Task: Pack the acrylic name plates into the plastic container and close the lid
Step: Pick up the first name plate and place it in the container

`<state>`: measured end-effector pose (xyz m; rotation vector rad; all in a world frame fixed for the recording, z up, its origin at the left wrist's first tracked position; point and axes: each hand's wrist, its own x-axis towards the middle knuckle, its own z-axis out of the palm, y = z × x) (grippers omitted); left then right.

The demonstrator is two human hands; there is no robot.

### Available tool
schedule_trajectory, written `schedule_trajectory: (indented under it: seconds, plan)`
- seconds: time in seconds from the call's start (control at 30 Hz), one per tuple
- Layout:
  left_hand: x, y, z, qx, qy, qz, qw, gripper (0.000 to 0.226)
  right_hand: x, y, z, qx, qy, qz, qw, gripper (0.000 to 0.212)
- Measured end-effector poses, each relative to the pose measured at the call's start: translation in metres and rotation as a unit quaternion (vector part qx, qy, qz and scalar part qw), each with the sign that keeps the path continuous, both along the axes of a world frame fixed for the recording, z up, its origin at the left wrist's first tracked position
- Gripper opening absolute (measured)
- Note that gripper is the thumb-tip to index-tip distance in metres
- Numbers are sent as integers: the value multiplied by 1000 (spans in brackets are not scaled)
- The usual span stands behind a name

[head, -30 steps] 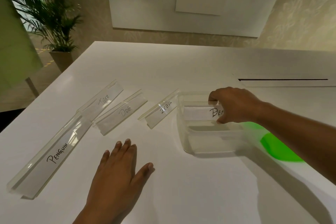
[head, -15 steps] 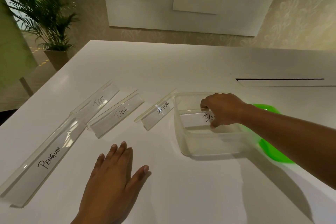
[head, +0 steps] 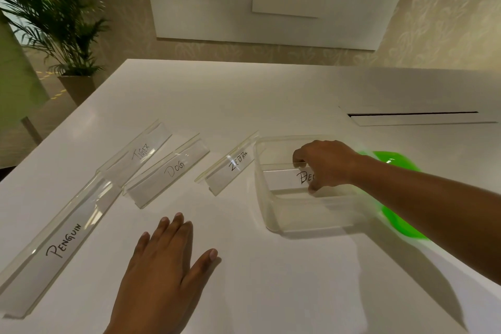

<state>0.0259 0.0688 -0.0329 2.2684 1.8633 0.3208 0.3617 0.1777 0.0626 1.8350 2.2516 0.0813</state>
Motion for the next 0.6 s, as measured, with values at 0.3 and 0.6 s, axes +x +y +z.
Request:
schedule_trajectory:
  seconds: [0.3,0.6]
  plan:
    - [0,-1,1,3,-11,0,1000,95,1,-1,2,-1,13,1,1000,57]
    - [0,-4,0,14,-25,-3,1000,97,-21,-23,55,145,228,5,963,39]
